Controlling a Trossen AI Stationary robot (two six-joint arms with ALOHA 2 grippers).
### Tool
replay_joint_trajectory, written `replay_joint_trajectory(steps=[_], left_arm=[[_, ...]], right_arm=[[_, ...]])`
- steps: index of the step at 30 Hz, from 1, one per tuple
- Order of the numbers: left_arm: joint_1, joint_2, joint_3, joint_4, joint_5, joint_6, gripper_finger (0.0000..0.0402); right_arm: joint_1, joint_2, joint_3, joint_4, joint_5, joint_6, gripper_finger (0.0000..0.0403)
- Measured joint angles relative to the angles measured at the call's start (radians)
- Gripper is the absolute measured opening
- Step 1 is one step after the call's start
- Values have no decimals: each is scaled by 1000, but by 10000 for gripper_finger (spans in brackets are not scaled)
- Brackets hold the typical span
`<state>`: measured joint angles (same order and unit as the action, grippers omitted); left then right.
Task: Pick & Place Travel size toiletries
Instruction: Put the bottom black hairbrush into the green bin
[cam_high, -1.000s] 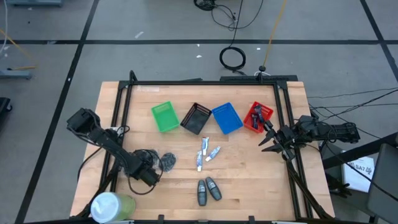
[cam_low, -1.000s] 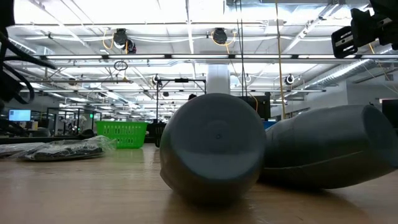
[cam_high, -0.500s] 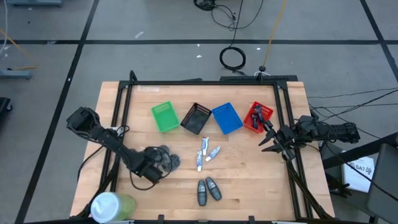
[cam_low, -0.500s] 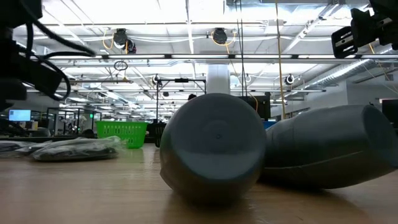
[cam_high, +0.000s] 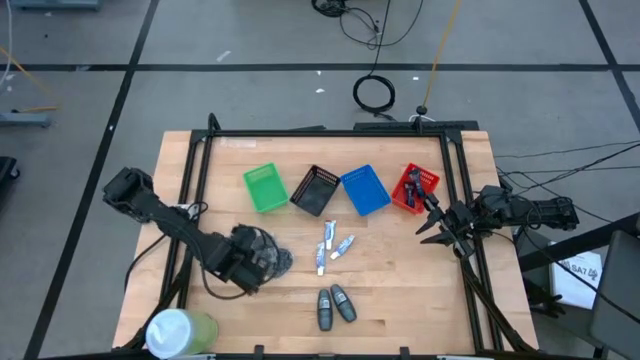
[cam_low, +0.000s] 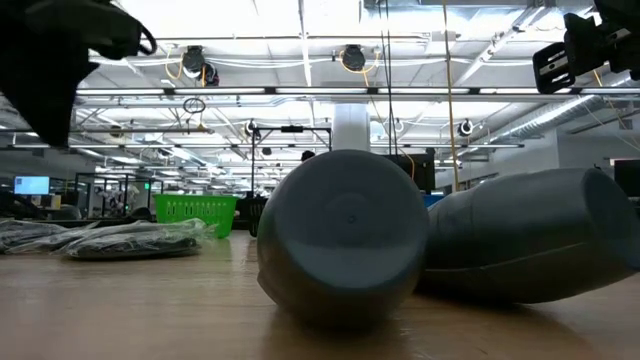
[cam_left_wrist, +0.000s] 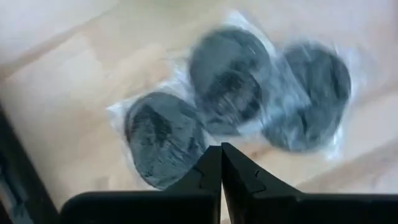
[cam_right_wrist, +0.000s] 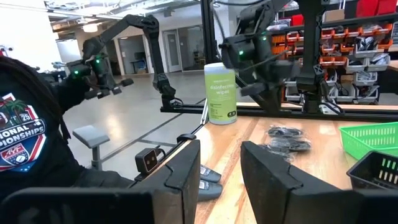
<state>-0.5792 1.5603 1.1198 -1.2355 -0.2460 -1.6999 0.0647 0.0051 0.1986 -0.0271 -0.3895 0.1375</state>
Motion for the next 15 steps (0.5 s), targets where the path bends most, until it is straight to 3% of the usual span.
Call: replay_joint_trajectory(steps=[10, 15], left_arm=[[12, 21, -19, 15, 134, -64, 206], [20, 20, -44, 13, 131, -193, 259]], right_arm=[[0, 0, 0, -1, 0, 7, 105], [0, 0, 0, -1, 0, 7, 105]])
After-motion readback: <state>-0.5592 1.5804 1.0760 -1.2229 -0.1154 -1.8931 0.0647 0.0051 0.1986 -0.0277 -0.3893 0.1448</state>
